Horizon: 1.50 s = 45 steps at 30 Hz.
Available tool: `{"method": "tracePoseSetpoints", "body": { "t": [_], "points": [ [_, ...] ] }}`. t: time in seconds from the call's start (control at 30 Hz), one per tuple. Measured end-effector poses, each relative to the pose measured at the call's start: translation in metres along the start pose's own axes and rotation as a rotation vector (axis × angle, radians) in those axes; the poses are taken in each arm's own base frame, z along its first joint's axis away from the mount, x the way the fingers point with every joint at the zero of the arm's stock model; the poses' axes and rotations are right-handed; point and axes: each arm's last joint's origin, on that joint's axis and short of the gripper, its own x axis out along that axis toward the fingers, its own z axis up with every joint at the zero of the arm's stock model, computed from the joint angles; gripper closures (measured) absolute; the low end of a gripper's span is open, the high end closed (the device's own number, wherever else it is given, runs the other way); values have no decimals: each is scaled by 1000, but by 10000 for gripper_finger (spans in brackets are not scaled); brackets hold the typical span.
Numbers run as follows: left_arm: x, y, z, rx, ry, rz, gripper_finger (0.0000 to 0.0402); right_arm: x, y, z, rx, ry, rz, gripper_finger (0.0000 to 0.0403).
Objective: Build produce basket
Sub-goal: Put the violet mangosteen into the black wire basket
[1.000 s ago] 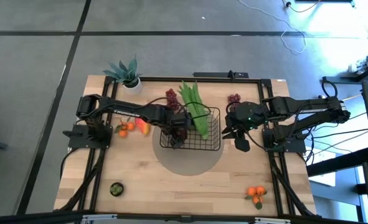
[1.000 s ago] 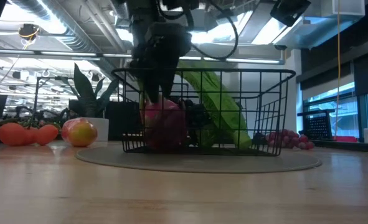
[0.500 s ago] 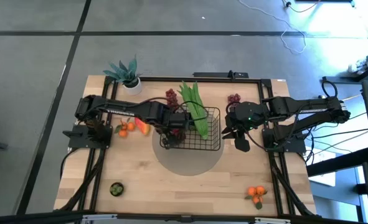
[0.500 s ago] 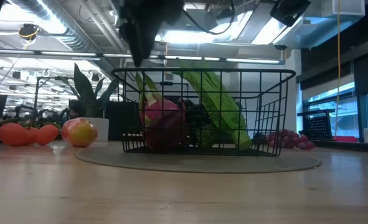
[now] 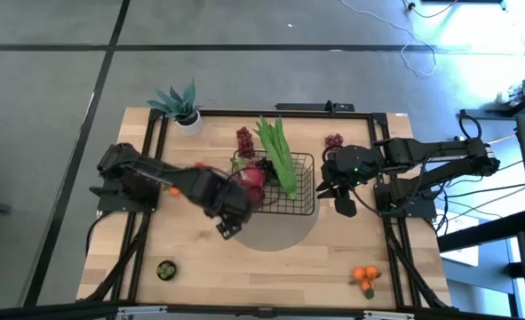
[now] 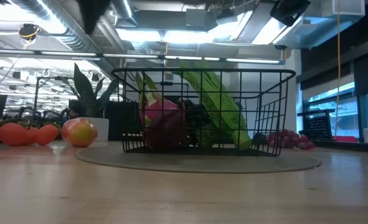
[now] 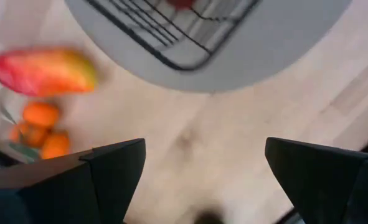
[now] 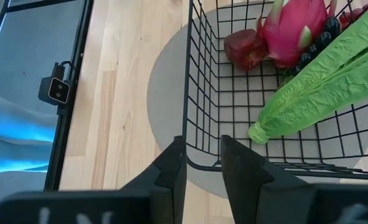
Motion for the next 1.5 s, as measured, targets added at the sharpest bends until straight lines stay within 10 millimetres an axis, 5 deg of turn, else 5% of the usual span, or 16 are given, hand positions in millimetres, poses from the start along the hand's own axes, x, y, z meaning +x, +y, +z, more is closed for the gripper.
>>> {"method": "tracePoseSetpoints", "body": {
  "t": [0.37,0.73,0.9,1.5],
  "points": [
    [-9,-36,-75,-140,32,-19,83,0,0,0,-1,-2,1,318],
    [-18,-49,-140,-163,-70,-11,83,0,10,6,-146,-60,152,318],
    [-19,-38,-144,-224,-185,96,83,-1,12,11,-143,-111,168,318],
    [-27,-15,-96,-278,-157,96,83,-9,19,7,-253,-130,201,318]
  ]
}}
